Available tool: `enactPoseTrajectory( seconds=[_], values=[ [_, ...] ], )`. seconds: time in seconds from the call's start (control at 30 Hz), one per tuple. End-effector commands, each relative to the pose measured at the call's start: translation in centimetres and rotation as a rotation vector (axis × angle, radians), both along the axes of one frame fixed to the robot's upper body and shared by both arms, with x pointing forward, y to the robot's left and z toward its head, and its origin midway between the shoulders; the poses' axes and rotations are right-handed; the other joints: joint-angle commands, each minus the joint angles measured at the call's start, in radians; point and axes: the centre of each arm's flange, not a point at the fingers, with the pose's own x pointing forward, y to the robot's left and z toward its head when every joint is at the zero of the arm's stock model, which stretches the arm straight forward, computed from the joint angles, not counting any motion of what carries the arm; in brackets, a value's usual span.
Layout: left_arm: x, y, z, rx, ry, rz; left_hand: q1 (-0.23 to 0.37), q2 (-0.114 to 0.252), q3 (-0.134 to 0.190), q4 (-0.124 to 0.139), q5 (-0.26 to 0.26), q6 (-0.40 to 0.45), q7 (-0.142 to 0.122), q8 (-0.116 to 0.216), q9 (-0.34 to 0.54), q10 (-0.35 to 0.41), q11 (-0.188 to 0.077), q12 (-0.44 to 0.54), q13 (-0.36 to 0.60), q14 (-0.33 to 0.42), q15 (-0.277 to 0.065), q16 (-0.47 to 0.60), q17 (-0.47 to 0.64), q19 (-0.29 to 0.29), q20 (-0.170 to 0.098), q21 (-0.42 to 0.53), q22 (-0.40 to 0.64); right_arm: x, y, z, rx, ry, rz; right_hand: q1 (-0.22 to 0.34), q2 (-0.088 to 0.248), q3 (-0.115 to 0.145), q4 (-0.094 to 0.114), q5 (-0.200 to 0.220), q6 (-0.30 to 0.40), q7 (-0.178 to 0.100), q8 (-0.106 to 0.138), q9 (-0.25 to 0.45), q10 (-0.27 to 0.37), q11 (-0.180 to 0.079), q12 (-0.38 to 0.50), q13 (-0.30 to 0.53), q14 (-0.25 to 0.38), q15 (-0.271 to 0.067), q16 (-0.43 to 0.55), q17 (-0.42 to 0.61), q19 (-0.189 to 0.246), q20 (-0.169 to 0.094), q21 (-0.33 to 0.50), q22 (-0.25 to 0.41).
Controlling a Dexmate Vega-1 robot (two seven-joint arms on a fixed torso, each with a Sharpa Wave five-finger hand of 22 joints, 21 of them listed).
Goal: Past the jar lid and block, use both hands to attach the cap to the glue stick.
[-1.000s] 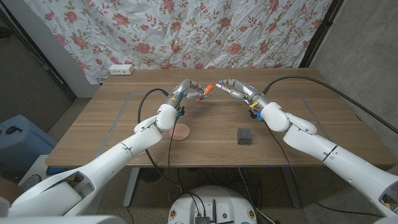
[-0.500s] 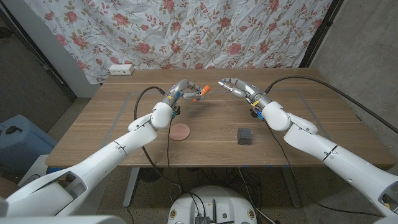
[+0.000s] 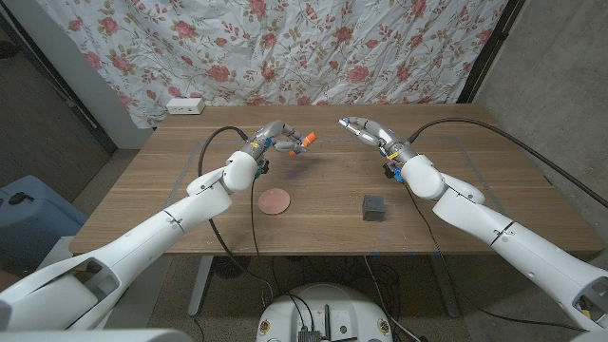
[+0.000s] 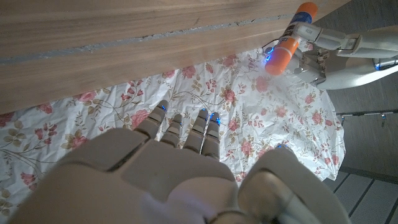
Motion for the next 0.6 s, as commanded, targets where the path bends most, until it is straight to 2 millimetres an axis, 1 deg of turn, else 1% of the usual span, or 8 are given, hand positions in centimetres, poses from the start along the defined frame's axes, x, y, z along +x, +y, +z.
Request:
enactPoseTrajectory(
  seconds=[0.03,0.4,0.6],
  values=[
    [-0.1,0.8,0.5,0.065,0.021,0.021,0.011,0.021,0.005,-0.007,0.006,-0.007,-0.002,0.005,0.021,-0.004,-0.003,0.008,0.005,-0.006,-0.121,-0.002,0.000,-0.004,-0.001,0.000,0.002,0.7,-1.0,-0.4,0.092,0.031,0.007,0.003,0.008,0.001,-0.003,0.008,0.013,-0.002,0.002,0.001,0.004,0.007,-0.002,0.002,0.011,0.000,0.004,0.000,0.012,0.003,0.004,0.004],
    [-0.3,1.4,0.6,0.115,0.041,0.036,0.045,0.019,0.015,-0.016,0.011,-0.026,-0.014,0.004,0.020,-0.022,-0.004,0.010,0.005,-0.011,-0.126,-0.001,0.000,-0.007,0.003,0.001,0.002,1.3,-2.0,-0.5,0.145,0.045,0.000,0.002,0.009,0.000,-0.004,0.008,0.018,-0.004,0.003,0.001,0.006,0.010,-0.001,0.002,0.013,0.000,0.004,-0.001,0.018,0.006,0.004,0.004],
    [-0.6,1.7,0.4,0.150,0.049,0.048,0.056,0.021,0.019,-0.017,0.012,-0.031,-0.016,0.004,0.020,-0.028,-0.005,0.010,0.006,-0.013,-0.127,-0.001,0.000,-0.008,0.005,0.001,0.002,1.8,-2.4,-0.8,0.187,0.072,0.022,0.001,0.010,0.000,-0.004,0.008,0.019,-0.004,0.002,0.002,0.006,0.012,-0.001,0.002,0.014,0.000,0.004,-0.001,0.020,0.006,0.003,0.004]
  ],
)
